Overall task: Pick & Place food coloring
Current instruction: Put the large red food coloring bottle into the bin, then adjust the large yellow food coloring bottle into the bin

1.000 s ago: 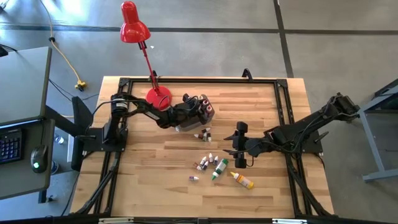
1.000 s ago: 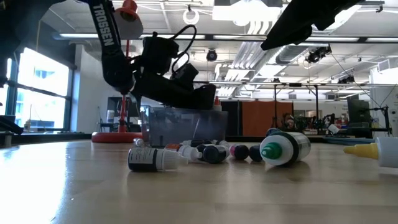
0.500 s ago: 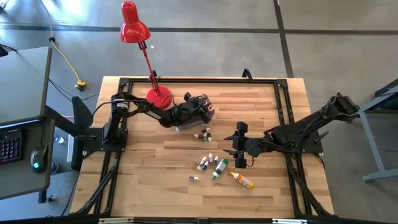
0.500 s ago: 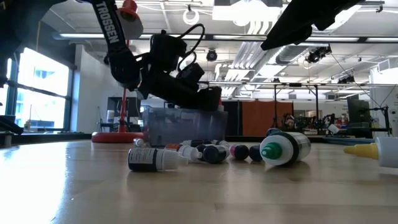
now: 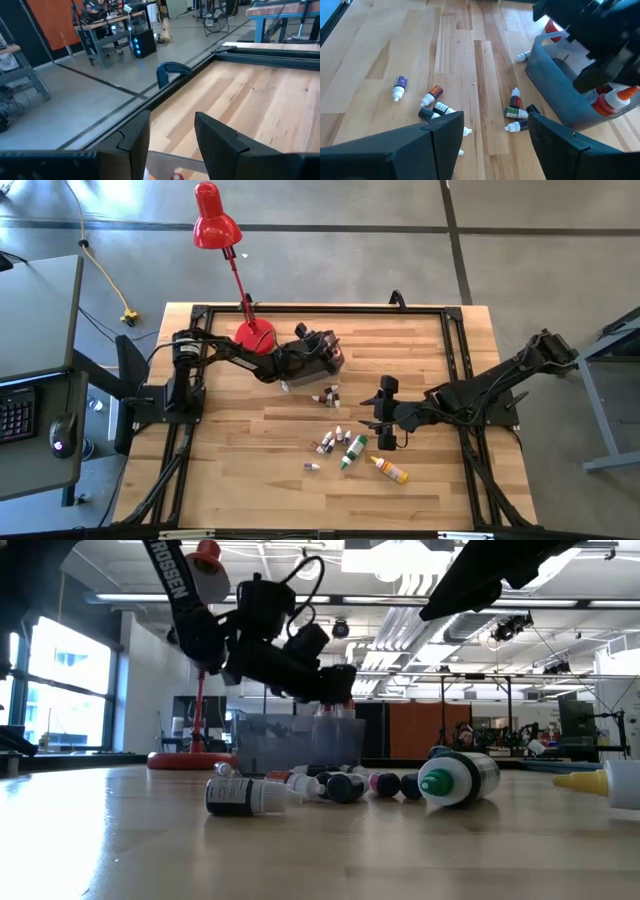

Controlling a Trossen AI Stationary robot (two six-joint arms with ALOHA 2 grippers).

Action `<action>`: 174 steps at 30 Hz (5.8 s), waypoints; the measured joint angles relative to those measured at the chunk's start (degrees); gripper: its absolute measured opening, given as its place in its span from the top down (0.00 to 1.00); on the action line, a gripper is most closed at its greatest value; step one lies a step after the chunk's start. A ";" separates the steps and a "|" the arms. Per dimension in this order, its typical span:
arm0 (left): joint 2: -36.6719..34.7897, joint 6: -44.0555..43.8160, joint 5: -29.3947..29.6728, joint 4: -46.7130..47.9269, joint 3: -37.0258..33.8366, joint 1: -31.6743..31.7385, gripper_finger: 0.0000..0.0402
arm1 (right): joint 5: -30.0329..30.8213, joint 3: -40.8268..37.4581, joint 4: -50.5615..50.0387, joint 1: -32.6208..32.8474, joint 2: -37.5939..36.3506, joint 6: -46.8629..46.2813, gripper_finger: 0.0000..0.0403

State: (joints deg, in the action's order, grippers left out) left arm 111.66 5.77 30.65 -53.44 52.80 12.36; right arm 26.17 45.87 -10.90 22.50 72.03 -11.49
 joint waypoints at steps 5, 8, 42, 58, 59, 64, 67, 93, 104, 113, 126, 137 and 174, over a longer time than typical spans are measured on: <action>-3.38 1.76 0.00 0.83 -0.09 -0.03 0.62 | 0.02 0.00 0.00 0.00 0.00 0.00 0.46; -6.16 1.93 -0.04 4.46 -0.09 -0.49 0.62 | 0.02 0.00 0.00 0.00 0.00 0.00 0.46; -6.74 -7.04 -9.91 33.61 -0.29 1.27 0.99 | 0.04 0.04 0.04 0.00 0.02 -0.48 0.46; -6.72 -5.89 -11.22 32.39 -0.29 3.54 1.00 | 0.24 0.04 0.00 0.00 0.02 -0.46 0.46; -6.72 -5.93 -12.08 32.16 -0.29 3.90 1.00 | 0.24 0.04 0.00 0.00 0.02 -0.46 0.46; -6.72 -6.00 -17.38 28.88 -0.29 5.58 1.00 | 0.23 0.04 0.00 0.00 0.02 -0.45 0.46; -6.72 -6.04 -18.43 28.40 -0.26 5.75 1.00 | 0.22 0.04 -0.02 0.00 0.02 -0.44 0.46; -6.74 -6.04 -10.32 29.00 -0.26 6.71 1.00 | 0.20 0.03 -0.02 0.00 0.02 -0.02 0.46; -6.76 -8.10 -17.77 28.53 -0.26 10.64 1.00 | 0.20 0.02 -0.02 0.00 0.02 -0.02 0.46; -6.79 -9.44 -20.82 24.17 -0.24 10.96 1.00 | 0.22 0.02 -0.02 0.00 0.02 0.00 0.46; -6.79 -9.49 -20.39 23.40 -0.22 10.99 1.00 | 0.20 0.02 -0.02 0.00 0.02 0.00 0.46; -6.79 -9.63 -17.11 24.72 -0.22 11.02 1.00 | 0.20 0.02 -0.02 0.00 0.02 0.00 0.46; -1.03 -15.05 -16.55 33.26 9.13 11.26 1.00 | 0.03 -0.02 0.00 0.00 0.02 0.02 0.46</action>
State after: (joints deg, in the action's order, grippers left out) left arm 110.63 -9.28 14.11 -20.18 61.93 23.62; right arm 26.20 45.84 -10.90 22.50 72.05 -11.46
